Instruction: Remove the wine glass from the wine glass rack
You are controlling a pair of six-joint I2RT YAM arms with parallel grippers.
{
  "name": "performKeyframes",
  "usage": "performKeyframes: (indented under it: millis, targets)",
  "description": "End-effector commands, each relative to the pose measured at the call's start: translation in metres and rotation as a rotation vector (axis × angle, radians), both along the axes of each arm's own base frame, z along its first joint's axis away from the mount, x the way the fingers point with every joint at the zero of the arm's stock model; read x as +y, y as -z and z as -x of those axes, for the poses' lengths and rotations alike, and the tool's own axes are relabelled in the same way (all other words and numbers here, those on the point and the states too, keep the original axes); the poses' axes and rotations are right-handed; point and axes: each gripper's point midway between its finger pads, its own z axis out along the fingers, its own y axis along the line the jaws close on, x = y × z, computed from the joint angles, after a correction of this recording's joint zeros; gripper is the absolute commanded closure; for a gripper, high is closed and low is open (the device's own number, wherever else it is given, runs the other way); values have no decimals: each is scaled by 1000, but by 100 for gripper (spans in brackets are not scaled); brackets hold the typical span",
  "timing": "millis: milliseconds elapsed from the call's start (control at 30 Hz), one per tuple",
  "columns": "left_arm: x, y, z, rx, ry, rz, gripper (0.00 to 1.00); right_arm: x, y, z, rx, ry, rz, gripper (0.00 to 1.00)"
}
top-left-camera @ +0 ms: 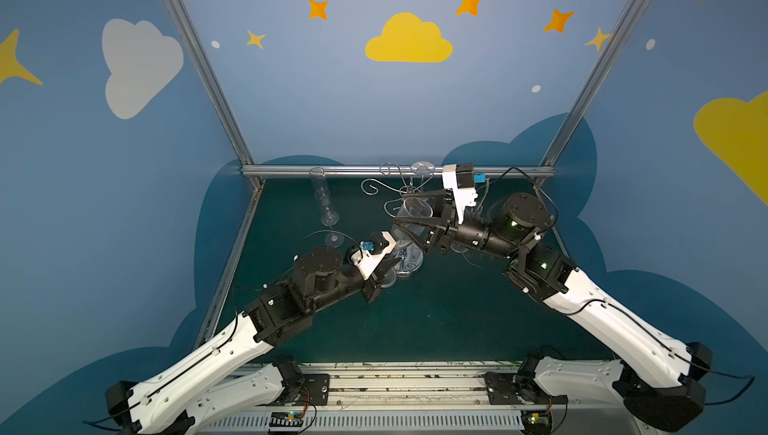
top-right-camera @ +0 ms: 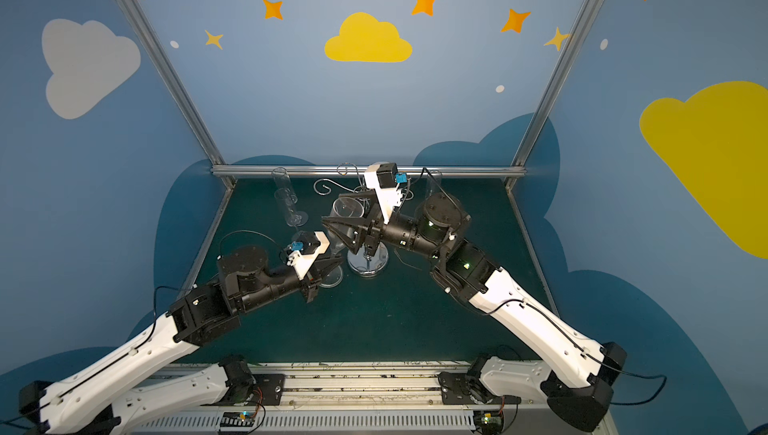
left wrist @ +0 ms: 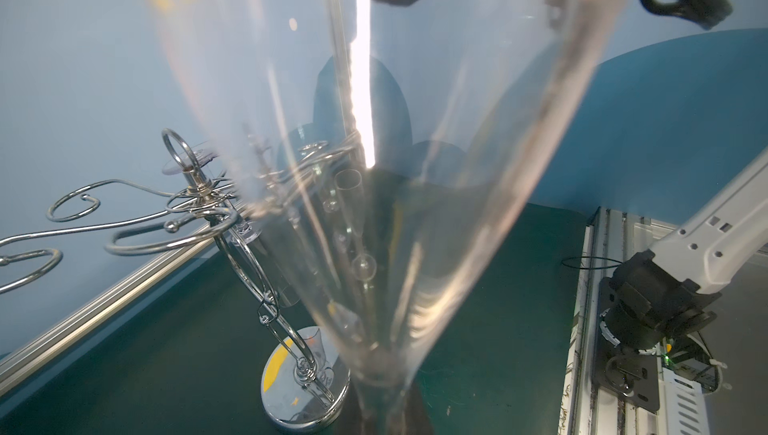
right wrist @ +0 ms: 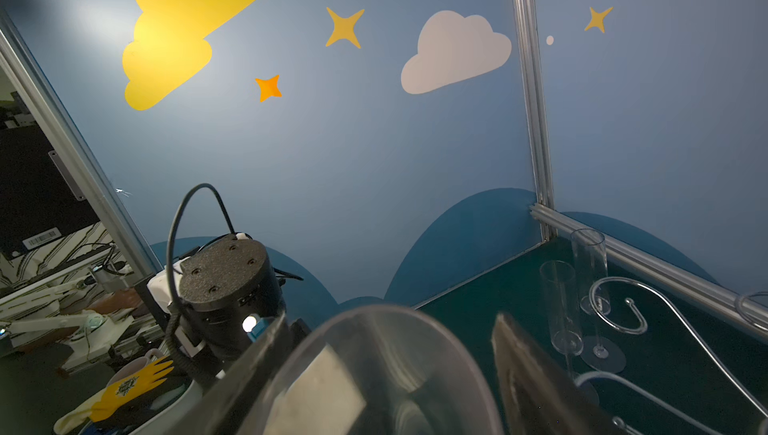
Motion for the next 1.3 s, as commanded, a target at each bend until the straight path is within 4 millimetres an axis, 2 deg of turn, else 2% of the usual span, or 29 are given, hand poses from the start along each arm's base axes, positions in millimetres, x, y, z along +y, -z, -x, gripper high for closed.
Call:
performKeyframes:
  millis: [0, 133, 233, 300, 467, 567, 700, 833, 1033, 1167, 1200, 1267]
  targets:
    - [-1, -11, -1, -36, -3, 22, 97, 0, 0, -2, 5, 1, -10, 30]
    - [-1, -9, -1, -34, -4, 13, 97, -2, 1, -3, -1, 18, -9, 43]
    - [-1, -7, -2, -28, -13, 7, 97, -5, 2, -3, -9, 27, -10, 48]
    - [-1, -6, -2, -24, -18, 6, 92, -7, 4, -2, -15, 32, -6, 52]
    - [5, -7, -3, -18, -46, 26, 62, -16, 11, -1, -34, 60, 23, 57]
    - [9, -7, 1, -11, -45, 41, 48, -26, 19, -2, -45, 99, 57, 58]
    - [17, -6, 5, 3, -59, 54, 34, -47, 34, -4, -60, 183, 120, 59]
    - [38, -5, -3, -21, -167, 42, 31, -82, 61, -11, -81, 343, 201, 61]
    - [66, -13, -5, -59, -278, 97, 30, -132, 130, -37, -121, 609, 357, 63]
    - [82, -15, -10, -71, -363, 107, 30, -158, 167, -56, -142, 775, 366, 63]
    - [85, -15, -11, -72, -376, 111, 30, -163, 180, -62, -150, 808, 377, 64]
    - [85, -16, -10, -76, -377, 126, 30, -172, 193, -72, -160, 867, 374, 64]
